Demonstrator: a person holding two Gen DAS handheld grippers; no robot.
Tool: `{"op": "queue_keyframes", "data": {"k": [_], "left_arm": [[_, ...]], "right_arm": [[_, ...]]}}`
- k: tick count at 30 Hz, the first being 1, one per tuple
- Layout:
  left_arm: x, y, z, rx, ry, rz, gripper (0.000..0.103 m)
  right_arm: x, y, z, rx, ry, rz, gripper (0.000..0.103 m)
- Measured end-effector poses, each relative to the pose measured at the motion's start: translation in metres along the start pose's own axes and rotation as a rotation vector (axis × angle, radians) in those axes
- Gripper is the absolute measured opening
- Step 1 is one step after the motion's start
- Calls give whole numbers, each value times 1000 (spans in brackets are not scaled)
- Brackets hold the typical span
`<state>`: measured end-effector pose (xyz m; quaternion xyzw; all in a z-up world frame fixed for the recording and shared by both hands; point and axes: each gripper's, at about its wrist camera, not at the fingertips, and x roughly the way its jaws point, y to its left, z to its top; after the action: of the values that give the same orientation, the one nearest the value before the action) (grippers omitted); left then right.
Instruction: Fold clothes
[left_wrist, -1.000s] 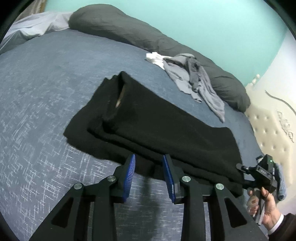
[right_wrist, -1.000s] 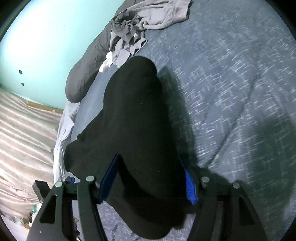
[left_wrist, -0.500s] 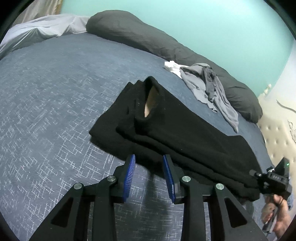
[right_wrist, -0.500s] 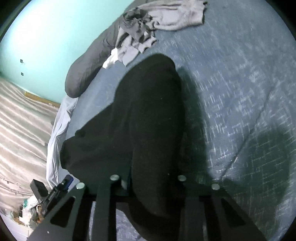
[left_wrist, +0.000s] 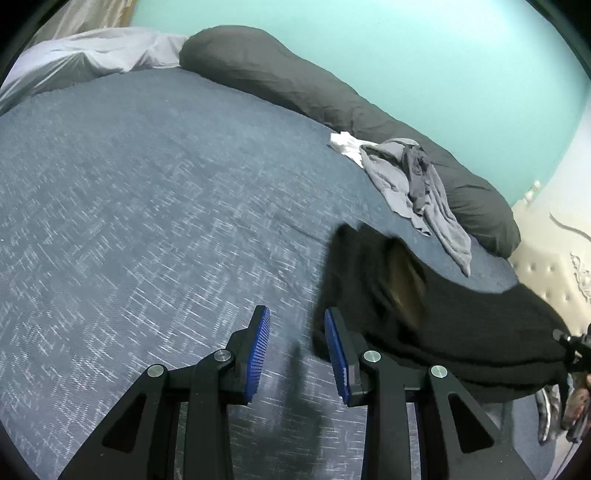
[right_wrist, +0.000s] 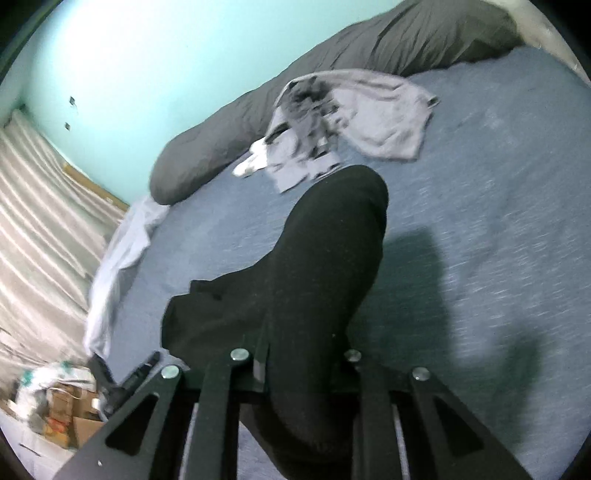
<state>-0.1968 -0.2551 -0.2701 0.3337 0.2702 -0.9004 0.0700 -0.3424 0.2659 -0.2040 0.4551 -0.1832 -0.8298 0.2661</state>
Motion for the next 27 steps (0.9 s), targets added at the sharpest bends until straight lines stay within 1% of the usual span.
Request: {"op": "queue_keyframes", "data": {"k": [3, 5, 6, 9, 12, 13, 15, 16, 18, 20, 23, 24, 27], "left_arm": [[4, -10, -3, 17, 18, -29, 34], [7, -19, -7, 34, 30, -45, 34], [9, -23, -9, 43, 36, -52, 34], [13, -32, -12, 63, 49, -65, 34], [16, -38, -14, 81, 60, -76, 34], [17, -40, -15, 86, 63, -77, 34], [19, -42, -17, 92, 71, -80, 34], [20, -43, -18, 94, 74, -82, 34], [20, -45, -19, 99, 78, -83, 34], [20, -46, -20, 102, 78, -85, 34], [20, -47, -23, 100, 78, -86, 34], [20, -49, -24, 102, 79, -89, 34], [21, -58, -27, 120, 79, -91, 34]], "right_arm": [[-17, -37, 1, 10, -18, -52, 16], [-15, -63, -6, 24, 5, -84, 16], [-12, -74, -11, 40, 16, -86, 16], [-2, -102, -26, 98, 24, -58, 17], [8, -118, -39, 144, 17, -20, 19], [9, -123, -41, 157, 15, -10, 23], [9, -129, -43, 176, 8, 1, 24], [7, -131, -45, 178, 1, -5, 27], [1, -133, -48, 178, -14, -21, 27], [-6, -134, -50, 187, -37, -52, 31], [-17, -134, -55, 181, -78, -102, 34], [-22, -133, -58, 174, -97, -122, 35], [-39, -131, -68, 184, -170, -162, 42]]}}
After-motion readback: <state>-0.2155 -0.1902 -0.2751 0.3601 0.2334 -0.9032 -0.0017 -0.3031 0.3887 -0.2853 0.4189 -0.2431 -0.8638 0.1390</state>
